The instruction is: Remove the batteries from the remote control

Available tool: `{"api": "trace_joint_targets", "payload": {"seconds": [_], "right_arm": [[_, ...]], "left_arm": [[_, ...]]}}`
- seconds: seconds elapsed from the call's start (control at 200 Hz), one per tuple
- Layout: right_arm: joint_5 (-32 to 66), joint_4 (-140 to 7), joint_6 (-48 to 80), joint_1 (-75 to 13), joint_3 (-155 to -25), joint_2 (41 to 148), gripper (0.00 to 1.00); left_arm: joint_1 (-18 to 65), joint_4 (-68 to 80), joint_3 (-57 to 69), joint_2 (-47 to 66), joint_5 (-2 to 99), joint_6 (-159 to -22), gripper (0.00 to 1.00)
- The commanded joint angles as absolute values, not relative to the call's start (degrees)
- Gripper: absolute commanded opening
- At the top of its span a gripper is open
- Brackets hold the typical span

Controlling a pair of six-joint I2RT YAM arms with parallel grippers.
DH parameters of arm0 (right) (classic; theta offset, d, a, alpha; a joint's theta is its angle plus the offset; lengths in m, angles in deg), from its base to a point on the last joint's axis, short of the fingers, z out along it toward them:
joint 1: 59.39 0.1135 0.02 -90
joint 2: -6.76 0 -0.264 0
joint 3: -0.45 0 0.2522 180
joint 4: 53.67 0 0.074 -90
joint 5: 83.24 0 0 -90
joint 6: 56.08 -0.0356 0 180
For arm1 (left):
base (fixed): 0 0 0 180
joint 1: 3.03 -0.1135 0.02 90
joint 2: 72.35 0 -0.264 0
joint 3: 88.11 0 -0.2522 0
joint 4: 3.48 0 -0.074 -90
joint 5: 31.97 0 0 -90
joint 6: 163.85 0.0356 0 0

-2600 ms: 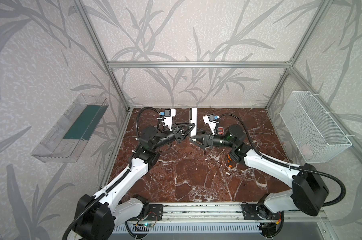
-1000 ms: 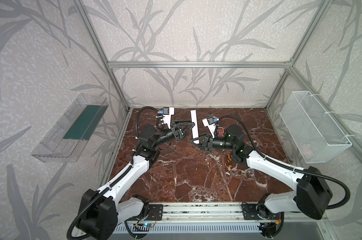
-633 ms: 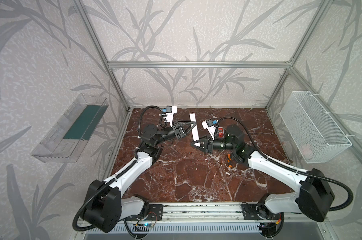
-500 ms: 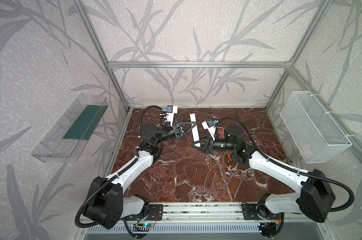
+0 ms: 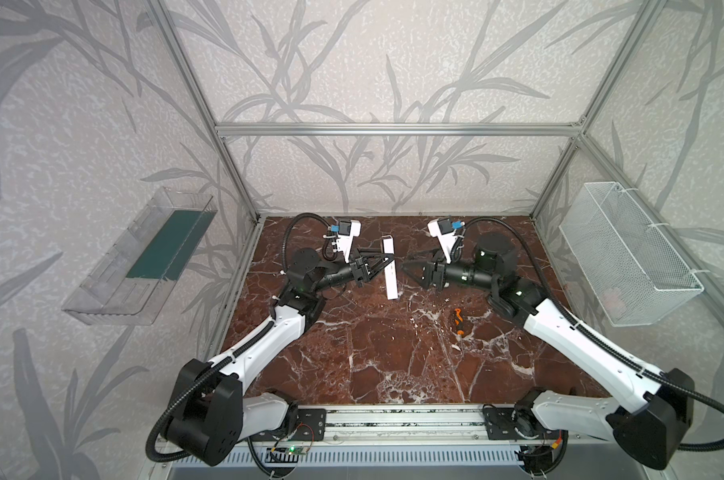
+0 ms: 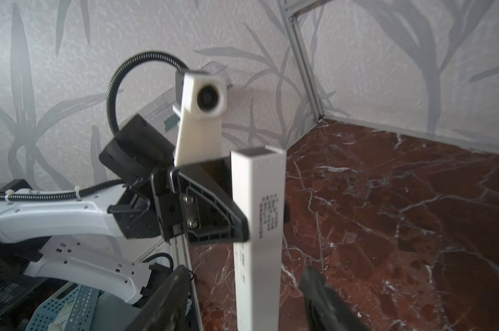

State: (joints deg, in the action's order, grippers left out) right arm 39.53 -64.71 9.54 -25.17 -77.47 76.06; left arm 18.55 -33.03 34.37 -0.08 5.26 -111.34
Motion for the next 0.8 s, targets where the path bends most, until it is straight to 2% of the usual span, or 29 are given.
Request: {"api": "trace_joint_targets", "payload": {"seconds": [0.0, 0.145, 0.29, 0.505, 0.795], "right_arm": [[37.2, -67.7, 6.2, -27.0, -80.9, 76.8, 0.64], [39.0, -63.4, 0.5, -27.7, -82.8, 81.3, 0.63], [41.2, -62.6, -0.1, -27.8, -85.3, 86.0, 0.63], [40.7, -60.2, -2.2, -29.0, -85.0, 89.8, 0.59], [45.5, -52.0, -10.7, -31.0, -84.4, 95.7, 0.52]], "left_arm": [[18.3, -36.4, 35.5, 1.2, 2.0, -102.6, 0.00], [18.3, -44.7, 35.4, 6.5, -1.1, -103.8, 0.00], [18.3, -53.1, 34.9, 11.4, -2.3, -107.0, 0.00], [18.3, -58.6, 34.5, 16.2, -3.8, -107.2, 0.00], [17.7, -65.2, 32.2, 22.7, -5.0, -111.3, 0.00]]}}
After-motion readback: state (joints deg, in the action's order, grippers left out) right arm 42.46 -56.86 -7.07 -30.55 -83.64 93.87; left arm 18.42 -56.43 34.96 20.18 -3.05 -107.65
